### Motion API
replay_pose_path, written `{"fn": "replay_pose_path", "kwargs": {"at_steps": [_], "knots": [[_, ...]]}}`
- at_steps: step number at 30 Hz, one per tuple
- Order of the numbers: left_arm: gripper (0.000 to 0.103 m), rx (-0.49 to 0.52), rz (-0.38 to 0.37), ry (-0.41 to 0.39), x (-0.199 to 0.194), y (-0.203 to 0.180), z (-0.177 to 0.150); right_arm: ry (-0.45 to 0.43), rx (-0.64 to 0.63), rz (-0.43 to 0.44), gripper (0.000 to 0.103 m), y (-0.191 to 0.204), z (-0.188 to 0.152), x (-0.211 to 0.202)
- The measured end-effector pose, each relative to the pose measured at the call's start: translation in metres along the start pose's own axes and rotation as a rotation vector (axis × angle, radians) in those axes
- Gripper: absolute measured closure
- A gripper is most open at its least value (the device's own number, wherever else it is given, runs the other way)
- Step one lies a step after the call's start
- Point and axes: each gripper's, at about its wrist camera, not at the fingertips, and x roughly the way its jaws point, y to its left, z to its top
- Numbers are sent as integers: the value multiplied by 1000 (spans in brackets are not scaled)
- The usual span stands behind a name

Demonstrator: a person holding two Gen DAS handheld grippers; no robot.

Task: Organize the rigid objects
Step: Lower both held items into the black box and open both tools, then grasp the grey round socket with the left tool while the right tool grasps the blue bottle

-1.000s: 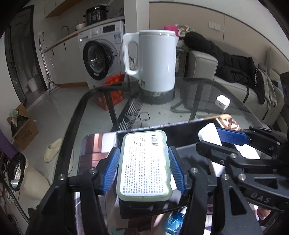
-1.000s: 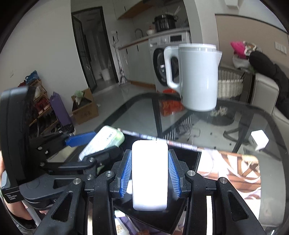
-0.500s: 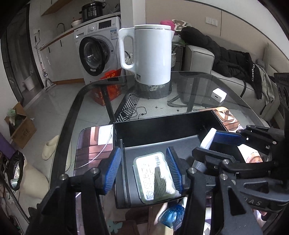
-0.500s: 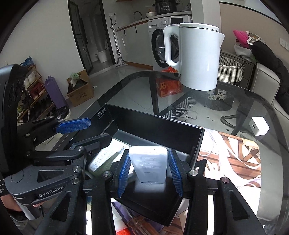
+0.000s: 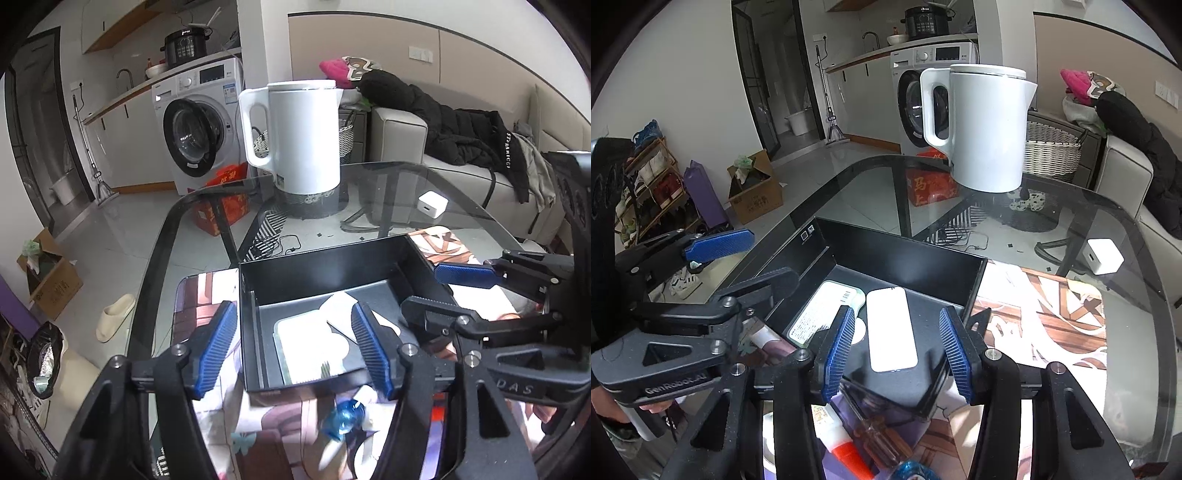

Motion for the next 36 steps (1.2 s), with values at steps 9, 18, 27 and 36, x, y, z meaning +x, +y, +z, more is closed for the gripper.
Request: {"fn": "replay_pose_path", "kwargs": {"at_steps": [9, 18, 27, 36], "knots": [[36, 46, -36, 23, -28, -7, -11, 0, 2, -22, 38, 4, -12, -36], [36, 93, -94, 174, -21, -14, -37, 102, -10, 8, 37, 6, -33, -45], [33, 227, -176, 302, -12, -45, -70, 256, -9, 27, 46, -5, -64, -29], [31, 295, -153, 340, 2, -67, -76, 331, -50, 17, 51, -19, -88, -17]]}}
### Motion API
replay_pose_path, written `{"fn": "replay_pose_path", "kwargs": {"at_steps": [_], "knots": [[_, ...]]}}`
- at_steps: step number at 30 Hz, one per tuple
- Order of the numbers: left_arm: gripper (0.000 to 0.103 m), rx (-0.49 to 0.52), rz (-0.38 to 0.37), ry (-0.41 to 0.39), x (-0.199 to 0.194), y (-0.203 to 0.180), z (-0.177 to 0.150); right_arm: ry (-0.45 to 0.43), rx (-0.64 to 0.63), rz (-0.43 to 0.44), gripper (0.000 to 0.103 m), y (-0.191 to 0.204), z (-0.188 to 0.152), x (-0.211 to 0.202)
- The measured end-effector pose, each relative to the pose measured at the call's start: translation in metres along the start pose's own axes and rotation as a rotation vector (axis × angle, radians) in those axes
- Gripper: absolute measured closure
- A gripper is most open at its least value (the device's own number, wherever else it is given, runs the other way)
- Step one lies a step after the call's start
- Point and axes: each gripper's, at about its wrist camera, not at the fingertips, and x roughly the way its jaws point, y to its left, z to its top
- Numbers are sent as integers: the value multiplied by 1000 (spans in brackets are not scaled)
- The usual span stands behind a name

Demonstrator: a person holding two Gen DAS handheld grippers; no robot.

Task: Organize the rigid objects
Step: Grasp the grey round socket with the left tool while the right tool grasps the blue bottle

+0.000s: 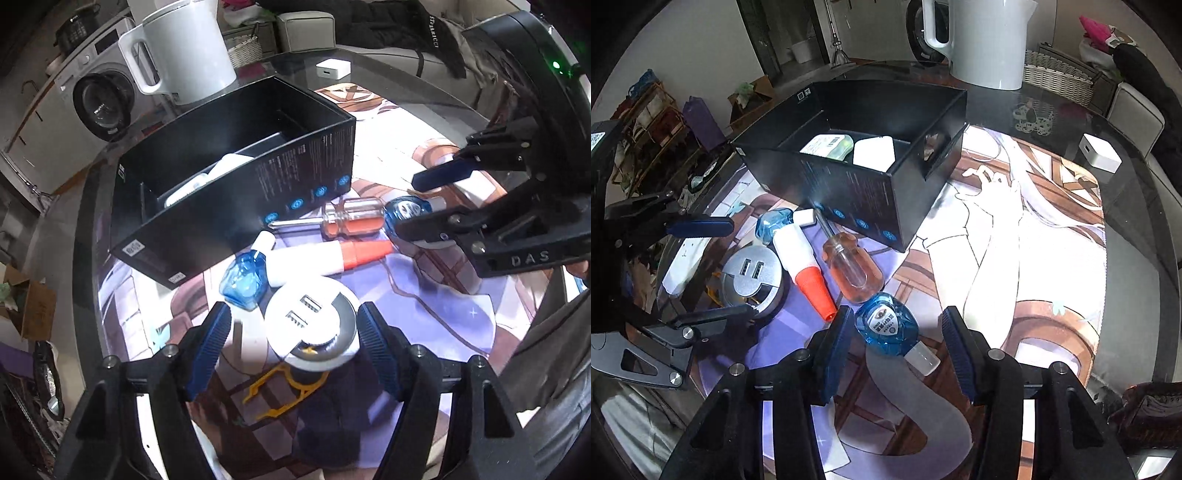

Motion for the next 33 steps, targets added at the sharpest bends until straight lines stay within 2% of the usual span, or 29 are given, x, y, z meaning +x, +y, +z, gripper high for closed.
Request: {"fn": "replay_pose_path", "kwargs": {"at_steps": [3, 6, 10, 15, 19, 20, 23, 26, 27, 33], "knots": [[31, -6, -10, 1, 3, 0, 5, 10, 3, 26, 51, -2, -3, 2], [34, -14, -22, 9, 7, 2, 7, 15, -27, 12, 57, 3, -6, 5], [42, -13, -62, 24, 8, 0, 7, 29, -70, 3, 72, 10, -8, 6], [40, 38, -12, 36, 12, -10, 4, 36, -108, -7, 72, 19, -10, 6], [43, 35, -1, 38, 17, -9, 6, 33, -115, -16, 72, 22, -10, 7], [45, 34, 2, 36, 18, -9, 6, 32, -116, -18, 72, 23, -10, 7], [59, 34, -7, 26, 18, -9, 11, 30, -116, -14, 72, 21, -10, 7], [84, 43, -17, 19, 17, -12, 15, 28, -115, -12, 72, 20, -11, 6], [87, 45, -15, 15, 16, -13, 16, 27, -117, -13, 72, 21, -12, 6], [87, 31, -12, -34, 0, -9, 18, 15, -134, -9, 73, 24, -10, 1]]}}
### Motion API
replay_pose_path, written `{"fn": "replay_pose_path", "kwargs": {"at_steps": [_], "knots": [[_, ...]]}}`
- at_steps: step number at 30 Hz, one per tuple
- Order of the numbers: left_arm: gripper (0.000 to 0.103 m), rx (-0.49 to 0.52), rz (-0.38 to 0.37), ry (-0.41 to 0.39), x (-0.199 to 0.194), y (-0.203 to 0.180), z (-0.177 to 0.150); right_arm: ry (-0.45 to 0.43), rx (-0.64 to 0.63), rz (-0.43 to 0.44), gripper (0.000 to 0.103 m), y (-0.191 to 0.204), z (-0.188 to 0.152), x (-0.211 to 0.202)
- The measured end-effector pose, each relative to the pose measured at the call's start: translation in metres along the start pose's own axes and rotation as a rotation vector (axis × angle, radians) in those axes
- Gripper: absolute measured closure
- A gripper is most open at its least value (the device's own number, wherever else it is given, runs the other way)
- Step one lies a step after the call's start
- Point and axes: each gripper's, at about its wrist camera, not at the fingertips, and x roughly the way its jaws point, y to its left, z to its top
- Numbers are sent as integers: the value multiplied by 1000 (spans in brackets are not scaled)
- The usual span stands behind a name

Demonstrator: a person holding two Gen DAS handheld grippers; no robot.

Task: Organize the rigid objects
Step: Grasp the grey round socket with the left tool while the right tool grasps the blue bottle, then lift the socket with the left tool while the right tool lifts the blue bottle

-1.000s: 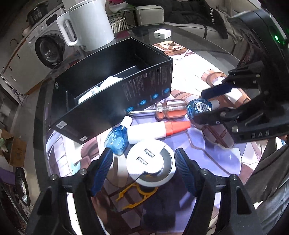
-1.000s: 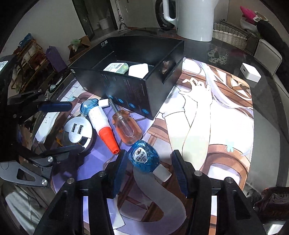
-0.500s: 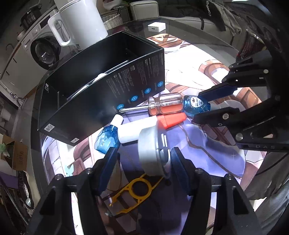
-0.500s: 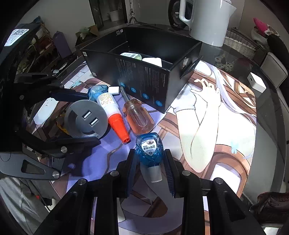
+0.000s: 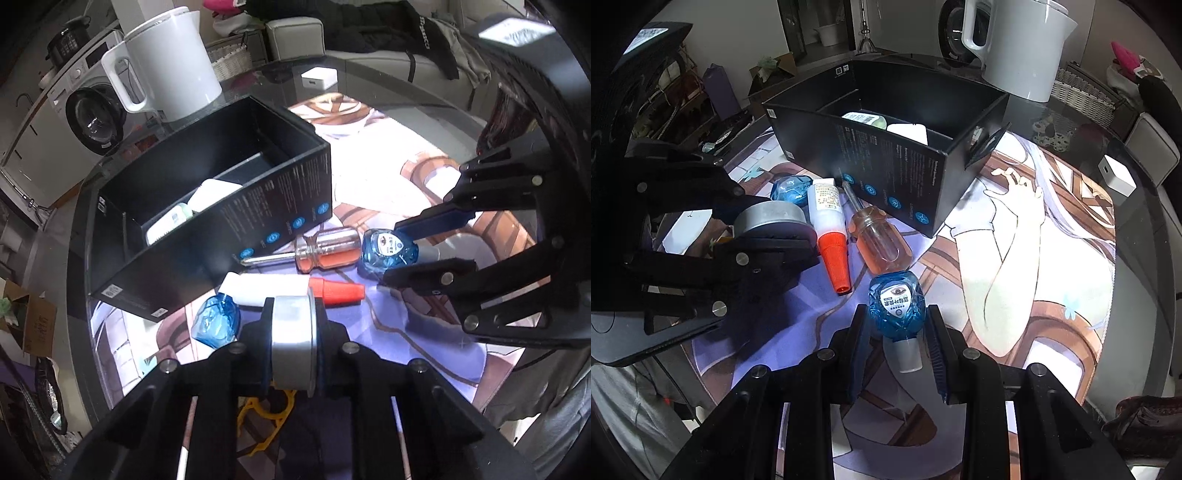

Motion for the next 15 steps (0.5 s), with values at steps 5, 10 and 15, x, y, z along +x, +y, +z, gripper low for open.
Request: {"fn": "replay_pose_path", "kwargs": {"at_steps": [5, 10, 15], "knots": [[87, -8, 21, -61, -16, 7, 0, -50, 8, -7, 73, 2, 4, -15], [87, -24, 38, -203, -49, 13, 2, -167, 13, -23, 73, 9, 10, -43], [87, -67, 92, -399, -88, 22, 4, -362, 16, -73, 73, 21, 14, -74]]}}
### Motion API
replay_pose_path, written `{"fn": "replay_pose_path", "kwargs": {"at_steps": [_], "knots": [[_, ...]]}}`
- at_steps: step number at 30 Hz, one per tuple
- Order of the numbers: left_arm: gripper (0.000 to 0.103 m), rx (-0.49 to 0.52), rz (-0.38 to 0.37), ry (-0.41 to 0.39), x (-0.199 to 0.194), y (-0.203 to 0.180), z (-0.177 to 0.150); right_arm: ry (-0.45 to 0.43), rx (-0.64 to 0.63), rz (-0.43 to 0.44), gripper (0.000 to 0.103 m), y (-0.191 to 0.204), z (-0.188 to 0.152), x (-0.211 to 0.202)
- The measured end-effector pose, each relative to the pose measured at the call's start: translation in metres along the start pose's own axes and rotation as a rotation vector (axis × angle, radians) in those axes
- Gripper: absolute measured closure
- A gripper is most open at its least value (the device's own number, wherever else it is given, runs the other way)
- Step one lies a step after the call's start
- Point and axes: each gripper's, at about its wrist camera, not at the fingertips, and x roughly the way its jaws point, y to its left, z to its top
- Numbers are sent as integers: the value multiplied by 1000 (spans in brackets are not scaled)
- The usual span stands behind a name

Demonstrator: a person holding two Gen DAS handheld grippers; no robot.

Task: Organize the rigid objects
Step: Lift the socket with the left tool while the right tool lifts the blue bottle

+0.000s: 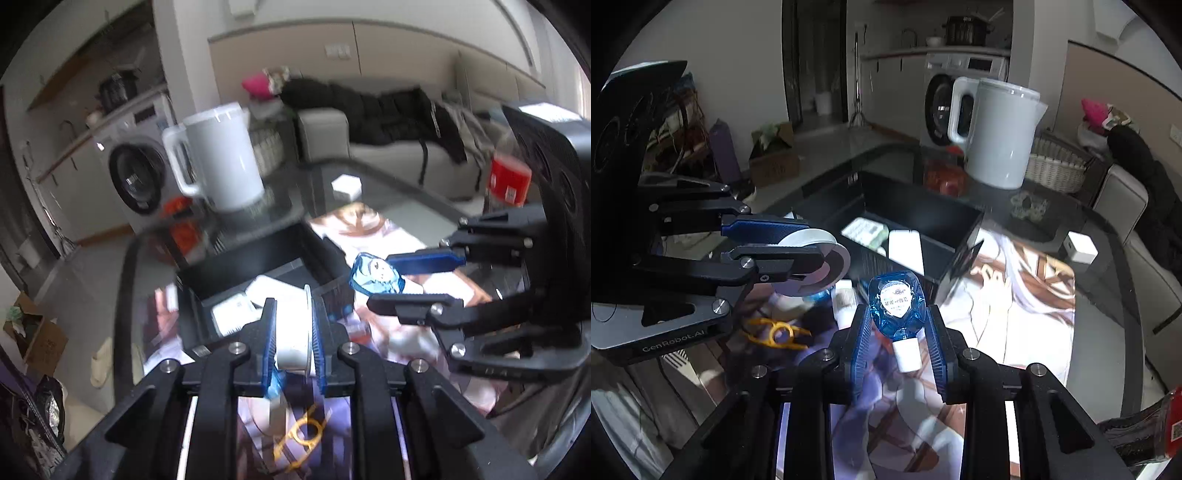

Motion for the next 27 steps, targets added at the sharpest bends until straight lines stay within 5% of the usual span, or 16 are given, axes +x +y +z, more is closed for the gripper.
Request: {"fn": "replay_pose_path", "kwargs": {"at_steps": [6, 12, 27], "knots": [[87, -61, 131, -193, -34, 12, 11, -351, -19, -100, 73, 21, 13, -54], [88, -64, 230, -379, -69, 16, 13, -548, -27, -157, 73, 32, 16, -91], [87, -110, 213, -399, -66, 32, 15, -554, 17, -136, 73, 18, 33, -81]]}}
